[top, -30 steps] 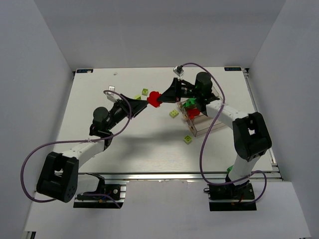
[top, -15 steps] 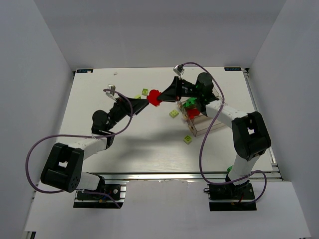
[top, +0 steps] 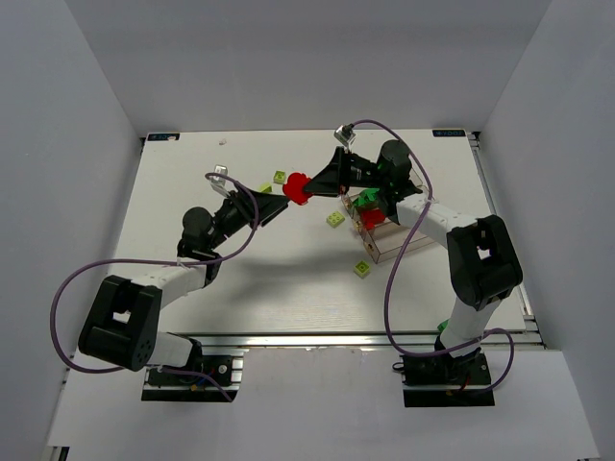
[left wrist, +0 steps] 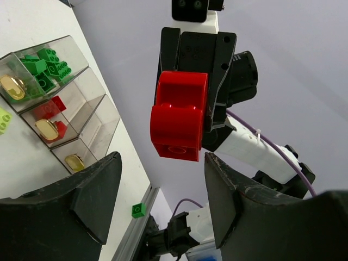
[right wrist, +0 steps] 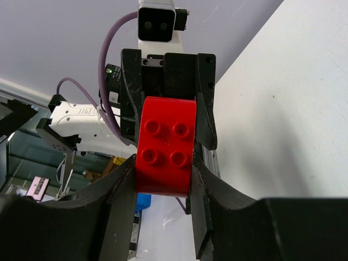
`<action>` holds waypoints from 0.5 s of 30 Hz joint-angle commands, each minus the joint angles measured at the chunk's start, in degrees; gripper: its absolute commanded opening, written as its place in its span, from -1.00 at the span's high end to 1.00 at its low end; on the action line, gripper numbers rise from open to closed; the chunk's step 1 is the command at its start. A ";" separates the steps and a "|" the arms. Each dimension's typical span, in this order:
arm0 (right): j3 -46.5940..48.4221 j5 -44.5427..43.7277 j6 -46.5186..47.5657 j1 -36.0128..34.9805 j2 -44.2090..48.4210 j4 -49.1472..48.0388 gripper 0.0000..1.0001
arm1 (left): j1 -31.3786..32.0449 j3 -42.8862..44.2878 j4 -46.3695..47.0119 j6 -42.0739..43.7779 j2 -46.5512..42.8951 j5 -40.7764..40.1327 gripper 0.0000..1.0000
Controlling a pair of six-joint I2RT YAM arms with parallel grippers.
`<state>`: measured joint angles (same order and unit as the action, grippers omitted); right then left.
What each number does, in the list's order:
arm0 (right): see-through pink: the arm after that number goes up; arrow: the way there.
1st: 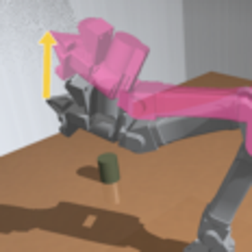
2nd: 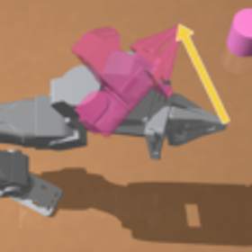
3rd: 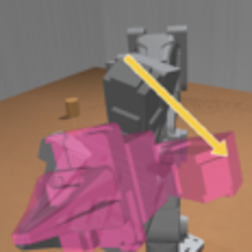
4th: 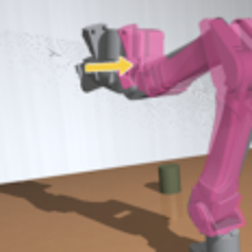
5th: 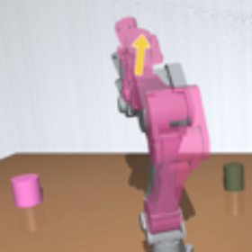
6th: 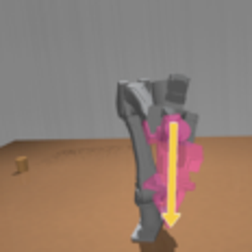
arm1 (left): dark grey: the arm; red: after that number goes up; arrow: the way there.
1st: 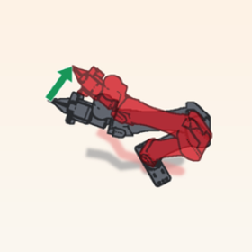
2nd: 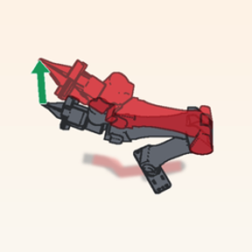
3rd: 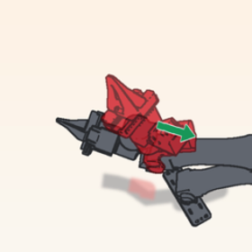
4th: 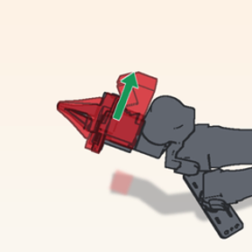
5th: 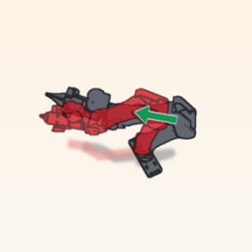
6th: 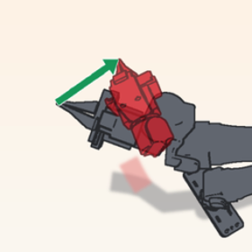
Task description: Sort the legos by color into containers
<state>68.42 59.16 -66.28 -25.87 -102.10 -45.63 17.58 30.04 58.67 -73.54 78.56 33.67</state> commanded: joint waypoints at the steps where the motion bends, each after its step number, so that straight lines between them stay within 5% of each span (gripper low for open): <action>1: -0.48 0.70 0.36 0.20 0.77 -2.54 1.00 | -0.01 1.95 1.35 0.42 0.62 0.52 -0.44; 10: -0.57 0.79 0.89 -0.06 0.50 -1.92 1.00 | 0.00 1.77 6.36 -2.49 2.91 0.87 -0.42; 15: -0.75 0.96 0.98 -0.32 0.59 -1.92 1.00 | -0.01 1.77 8.38 -3.72 4.31 1.05 -0.22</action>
<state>67.59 59.13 -65.63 -25.89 -102.10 -45.15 17.58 30.28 63.92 -76.55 82.43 33.89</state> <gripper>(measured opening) 0.438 0.618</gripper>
